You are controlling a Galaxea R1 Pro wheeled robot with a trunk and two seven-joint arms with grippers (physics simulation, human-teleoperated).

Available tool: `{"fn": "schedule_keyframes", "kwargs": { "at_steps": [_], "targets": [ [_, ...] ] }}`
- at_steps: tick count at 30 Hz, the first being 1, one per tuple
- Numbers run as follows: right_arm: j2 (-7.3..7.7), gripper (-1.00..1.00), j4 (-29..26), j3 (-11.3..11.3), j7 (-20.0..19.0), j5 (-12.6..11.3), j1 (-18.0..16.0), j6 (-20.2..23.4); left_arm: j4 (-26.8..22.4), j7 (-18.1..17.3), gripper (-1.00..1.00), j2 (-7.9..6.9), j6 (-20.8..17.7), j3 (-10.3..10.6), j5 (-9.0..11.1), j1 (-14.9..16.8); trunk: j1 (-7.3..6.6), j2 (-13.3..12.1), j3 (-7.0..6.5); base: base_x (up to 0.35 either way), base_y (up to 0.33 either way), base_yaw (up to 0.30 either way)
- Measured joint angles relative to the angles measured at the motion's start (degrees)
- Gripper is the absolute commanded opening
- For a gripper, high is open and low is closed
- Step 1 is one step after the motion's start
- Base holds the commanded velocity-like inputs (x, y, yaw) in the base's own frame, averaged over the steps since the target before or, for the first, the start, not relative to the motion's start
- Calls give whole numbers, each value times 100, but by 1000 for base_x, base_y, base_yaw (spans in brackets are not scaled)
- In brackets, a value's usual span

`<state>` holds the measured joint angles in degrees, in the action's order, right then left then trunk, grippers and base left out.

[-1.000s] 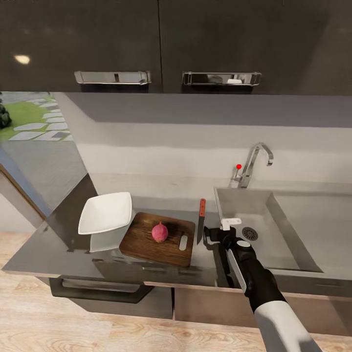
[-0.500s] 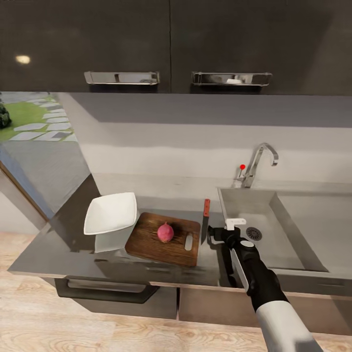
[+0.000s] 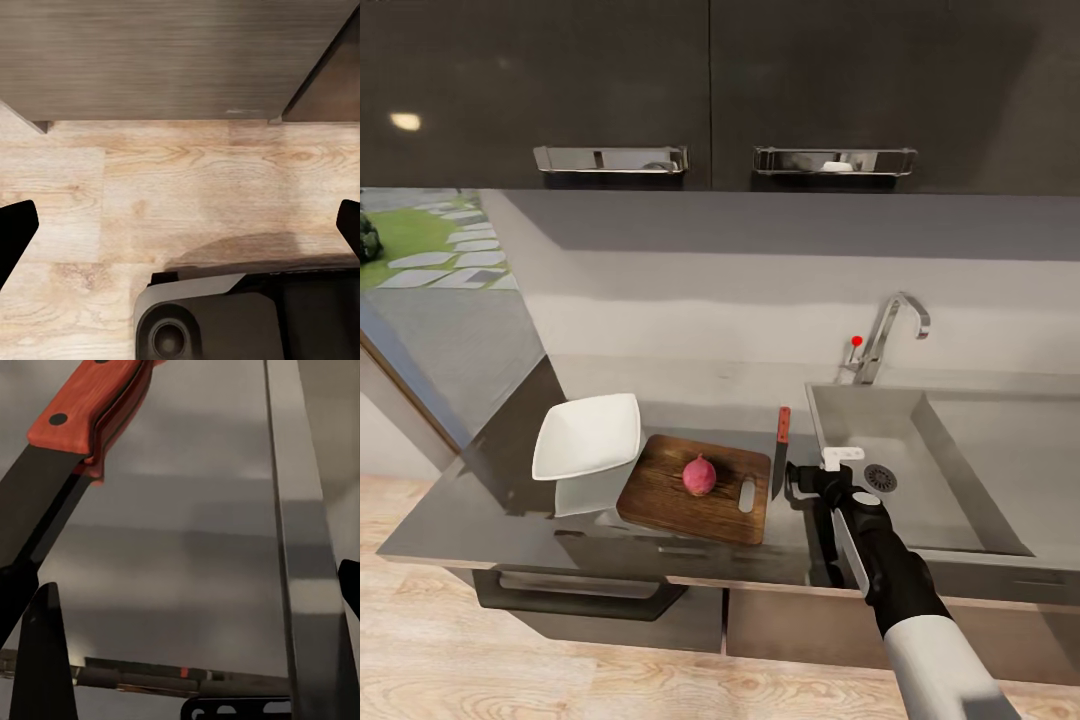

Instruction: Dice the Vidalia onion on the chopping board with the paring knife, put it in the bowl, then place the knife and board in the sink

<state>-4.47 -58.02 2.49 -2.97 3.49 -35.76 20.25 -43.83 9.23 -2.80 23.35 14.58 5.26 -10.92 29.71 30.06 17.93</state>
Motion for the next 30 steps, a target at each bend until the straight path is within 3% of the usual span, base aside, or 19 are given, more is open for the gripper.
{"fn": "schedule_keyframes", "kwargs": {
  "at_steps": [17, 18, 25, 30],
  "targets": [
    [0, 100, -92, -5, -7, -14, 2, 14, 3, 0, 100, 0, 0, 0, 0, 0, 0, 0, 1, 0, 0, 0],
    [7, 100, -105, -209, -54, -81, 1, 7, 4, 0, 100, 0, 0, 1, 0, 1, 0, 0, 0, 0, 0, 0],
    [312, 100, -529, -275, 192, -94, -21, 79, 112, 0, 100, 12, -3, 5, -4, 1, 0, 0, 0, 0, 0, 0],
    [389, 100, -883, -272, 581, -97, -249, 589, 170, -1, 100, 16, 0, 8, -7, 2, 0, 0, 0, 0, 0, 0]
  ]
}}
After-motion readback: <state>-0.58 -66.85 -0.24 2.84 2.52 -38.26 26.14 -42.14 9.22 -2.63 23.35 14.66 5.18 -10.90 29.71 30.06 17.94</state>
